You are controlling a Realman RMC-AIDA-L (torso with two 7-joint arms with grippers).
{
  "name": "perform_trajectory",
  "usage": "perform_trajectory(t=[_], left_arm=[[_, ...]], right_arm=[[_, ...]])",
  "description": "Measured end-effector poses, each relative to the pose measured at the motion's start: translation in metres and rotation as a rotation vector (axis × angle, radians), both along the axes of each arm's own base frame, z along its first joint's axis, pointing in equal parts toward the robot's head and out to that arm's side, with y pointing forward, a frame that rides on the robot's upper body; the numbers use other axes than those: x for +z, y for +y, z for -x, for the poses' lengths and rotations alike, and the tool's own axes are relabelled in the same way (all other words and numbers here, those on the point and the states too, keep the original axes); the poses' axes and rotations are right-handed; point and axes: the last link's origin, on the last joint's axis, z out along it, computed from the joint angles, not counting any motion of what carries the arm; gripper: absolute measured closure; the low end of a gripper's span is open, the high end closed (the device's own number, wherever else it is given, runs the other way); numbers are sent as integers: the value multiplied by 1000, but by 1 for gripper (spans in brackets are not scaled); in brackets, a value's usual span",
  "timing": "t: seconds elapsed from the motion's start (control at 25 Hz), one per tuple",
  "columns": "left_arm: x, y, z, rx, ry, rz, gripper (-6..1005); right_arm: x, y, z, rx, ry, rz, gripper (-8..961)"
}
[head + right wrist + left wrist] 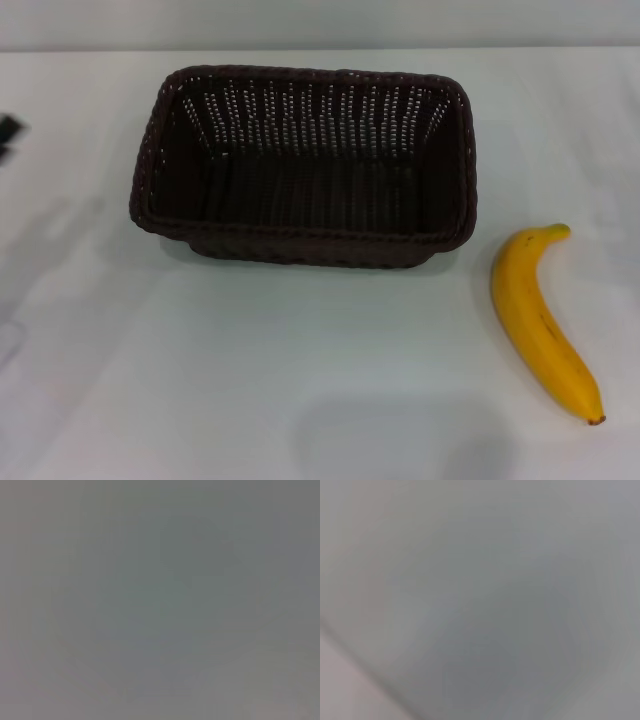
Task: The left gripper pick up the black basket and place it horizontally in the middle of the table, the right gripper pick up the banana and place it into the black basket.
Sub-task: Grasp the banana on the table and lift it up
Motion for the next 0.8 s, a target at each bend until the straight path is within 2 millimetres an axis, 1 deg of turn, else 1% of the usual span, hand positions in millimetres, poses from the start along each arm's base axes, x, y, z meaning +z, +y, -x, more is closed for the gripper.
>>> perform_trajectory(t=[0.12,0.2,0.28,0.36,0.48,0.6,0.68,0.8], left_arm=[[8,-13,11,36,62,-201,292],[8,-23,18,70,138,-343,291],[8,-30,25,131,196,-439,291],[7,-33,30,192,229,-501,292],[5,-36,39,281,299,-562,293],[8,-36,47,348,325,-584,295],[8,-34,53,397,318,-586,296],[8,-29,58,450,306,-581,298]], right_arm=[[8,-5,-5,30,52,21,116],[15,-7,-5,72,84,62,116],[20,-10,-3,117,101,120,116],[33,-11,3,187,90,211,116],[55,-16,15,268,20,365,116],[76,-23,34,316,-98,509,116],[81,-28,46,315,-177,586,116],[83,-34,70,282,-302,695,116]])
